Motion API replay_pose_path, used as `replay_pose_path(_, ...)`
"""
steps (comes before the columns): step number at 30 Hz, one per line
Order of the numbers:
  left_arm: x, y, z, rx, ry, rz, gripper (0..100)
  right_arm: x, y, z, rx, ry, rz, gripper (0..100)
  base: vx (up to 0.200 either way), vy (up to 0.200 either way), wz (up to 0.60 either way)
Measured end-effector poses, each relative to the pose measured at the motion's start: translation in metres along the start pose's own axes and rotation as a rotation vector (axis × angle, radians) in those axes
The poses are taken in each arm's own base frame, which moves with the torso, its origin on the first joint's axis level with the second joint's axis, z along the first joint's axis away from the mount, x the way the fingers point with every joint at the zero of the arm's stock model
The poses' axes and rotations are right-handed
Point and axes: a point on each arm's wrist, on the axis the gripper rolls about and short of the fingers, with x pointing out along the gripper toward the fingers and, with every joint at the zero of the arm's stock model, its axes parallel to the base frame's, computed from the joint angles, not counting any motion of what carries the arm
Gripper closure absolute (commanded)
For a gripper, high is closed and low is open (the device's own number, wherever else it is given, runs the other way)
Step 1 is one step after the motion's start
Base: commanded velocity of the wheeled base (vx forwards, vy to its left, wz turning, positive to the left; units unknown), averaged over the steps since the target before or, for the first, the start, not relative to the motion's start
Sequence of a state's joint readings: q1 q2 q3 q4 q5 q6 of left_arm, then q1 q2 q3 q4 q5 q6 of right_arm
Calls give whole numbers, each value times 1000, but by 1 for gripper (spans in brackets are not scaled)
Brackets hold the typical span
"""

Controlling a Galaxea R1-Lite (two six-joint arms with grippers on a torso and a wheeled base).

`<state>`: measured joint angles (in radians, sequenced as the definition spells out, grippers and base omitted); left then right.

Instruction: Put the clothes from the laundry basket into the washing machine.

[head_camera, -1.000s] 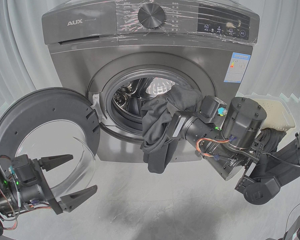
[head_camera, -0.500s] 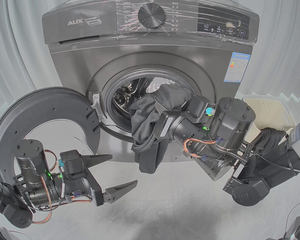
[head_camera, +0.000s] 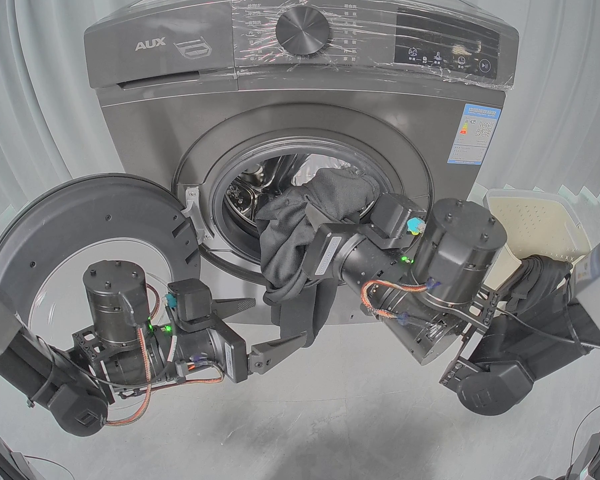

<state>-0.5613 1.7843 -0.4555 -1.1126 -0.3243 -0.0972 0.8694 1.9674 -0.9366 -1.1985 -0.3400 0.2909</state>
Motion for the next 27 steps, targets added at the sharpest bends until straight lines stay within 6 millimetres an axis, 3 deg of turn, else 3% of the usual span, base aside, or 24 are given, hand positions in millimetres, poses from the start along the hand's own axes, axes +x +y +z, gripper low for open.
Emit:
replay_pose_path(14, 36, 15, 2, 8, -44, 58, 0, -1, 1, -5, -1, 10, 3, 100, 0, 0, 0)
replay_pose_path(27, 48, 22, -5, 13, -46, 84, 0, -3, 3, -5, 3, -1, 11, 100, 0, 0, 0)
